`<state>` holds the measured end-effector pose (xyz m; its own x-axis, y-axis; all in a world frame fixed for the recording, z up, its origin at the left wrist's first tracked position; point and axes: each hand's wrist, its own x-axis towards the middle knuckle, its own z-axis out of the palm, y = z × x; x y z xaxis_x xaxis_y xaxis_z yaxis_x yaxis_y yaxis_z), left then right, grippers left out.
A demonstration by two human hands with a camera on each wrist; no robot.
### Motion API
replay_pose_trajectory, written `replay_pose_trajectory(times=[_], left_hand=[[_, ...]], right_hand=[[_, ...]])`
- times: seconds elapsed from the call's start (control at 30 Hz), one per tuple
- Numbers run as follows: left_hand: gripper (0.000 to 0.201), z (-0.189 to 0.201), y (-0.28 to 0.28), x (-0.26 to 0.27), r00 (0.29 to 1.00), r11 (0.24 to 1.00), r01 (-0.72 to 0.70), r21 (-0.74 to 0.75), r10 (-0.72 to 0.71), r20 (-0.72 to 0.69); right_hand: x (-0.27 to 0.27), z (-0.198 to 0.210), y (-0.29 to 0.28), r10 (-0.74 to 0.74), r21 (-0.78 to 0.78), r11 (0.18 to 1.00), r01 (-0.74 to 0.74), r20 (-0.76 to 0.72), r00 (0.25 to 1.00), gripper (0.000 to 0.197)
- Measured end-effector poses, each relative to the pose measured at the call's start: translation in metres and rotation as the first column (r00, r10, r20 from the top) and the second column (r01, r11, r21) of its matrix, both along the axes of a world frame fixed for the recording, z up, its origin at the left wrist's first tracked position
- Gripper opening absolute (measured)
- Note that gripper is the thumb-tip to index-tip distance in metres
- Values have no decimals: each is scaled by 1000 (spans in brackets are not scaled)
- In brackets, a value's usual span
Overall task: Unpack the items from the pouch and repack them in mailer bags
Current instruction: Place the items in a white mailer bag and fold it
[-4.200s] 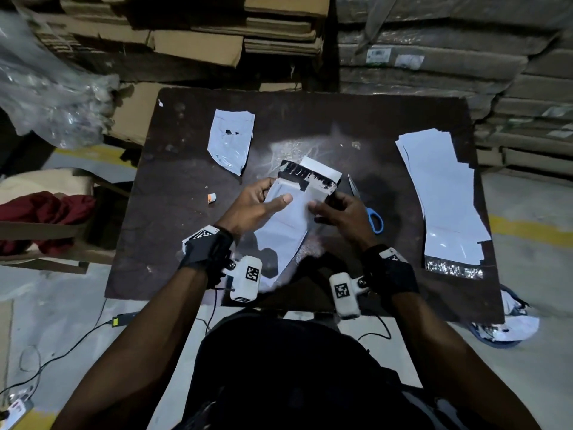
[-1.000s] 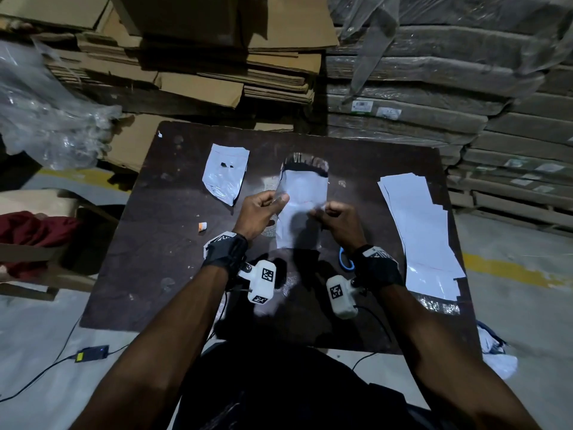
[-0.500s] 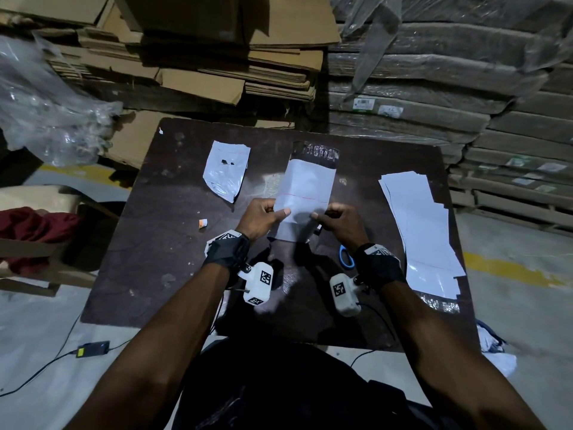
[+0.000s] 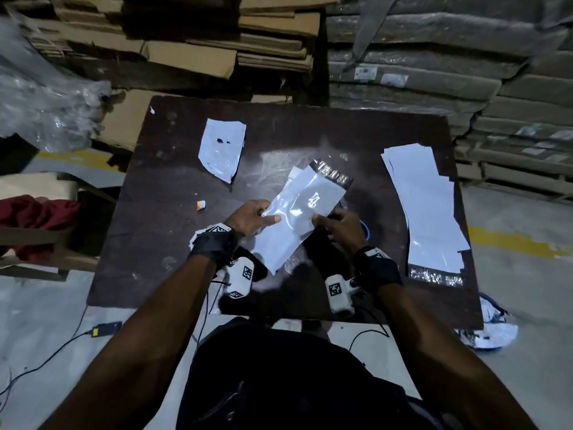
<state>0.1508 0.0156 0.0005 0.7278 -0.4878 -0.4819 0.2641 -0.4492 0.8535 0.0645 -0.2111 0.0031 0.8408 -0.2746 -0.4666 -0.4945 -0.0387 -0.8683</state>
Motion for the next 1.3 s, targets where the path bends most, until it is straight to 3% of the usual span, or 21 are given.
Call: replay_pose_trajectory(times=[0.13,0.2,0.27,0.37,0.47,0.53,0.63,0.73,0.8,0.93,1.0,1.07,1.2,1.3], left_hand=[[30,-10,12,-5,973,951,152,271,-192,130],[24,-17,17,-7,958,911,145,386,-226,175],[20,-26,20,-13,939,869,110,483,-250,235],[66,-27,13,-32,907,801,15,598,-263,330],[98,-28,6,-56,884,703,42,710,-357,302],[105,-31,6,-68,876,645,62,762,-401,268],[100,-29,12,-77,868,640,82,764,-423,261],[89,-20,25,-84,845,583,60,810,-461,270],[85,-16,39,-87,866,554,34,832,-432,251],[84,-8,60,-93,913,512,9,859,-354,202],[84,-4,61,-97,914,491,-28,871,-341,221],[83,-1,57,-102,918,517,-76,853,-298,262],[75,1,34,-109,898,621,-177,763,-216,384],[79,-9,11,-110,935,591,-102,800,-217,280]], right_hand=[[-27,-19,7,-47,80,995,58,-130,990,19],[-37,-22,7,-93,143,983,115,-150,984,15],[-39,-23,3,-113,94,987,128,-148,982,16],[-30,-20,-7,-132,1,991,133,-112,985,17],[-8,-22,-19,-117,-128,986,109,-54,992,23],[10,-22,-26,-67,-202,977,63,-9,998,27],[37,-18,-29,-35,-317,948,40,21,999,21],[56,-13,-29,101,-457,885,-94,-9,995,10],[66,-17,-30,199,-515,833,-203,-63,978,14],[73,-29,-19,457,-616,647,-450,-159,875,13],[71,-34,-14,519,-695,541,-474,-168,838,27],[70,-36,-13,528,-747,476,-464,-180,830,47],[72,-37,-16,535,-787,427,-445,-176,826,39],[66,-37,-20,565,-791,365,-491,-231,792,42]])
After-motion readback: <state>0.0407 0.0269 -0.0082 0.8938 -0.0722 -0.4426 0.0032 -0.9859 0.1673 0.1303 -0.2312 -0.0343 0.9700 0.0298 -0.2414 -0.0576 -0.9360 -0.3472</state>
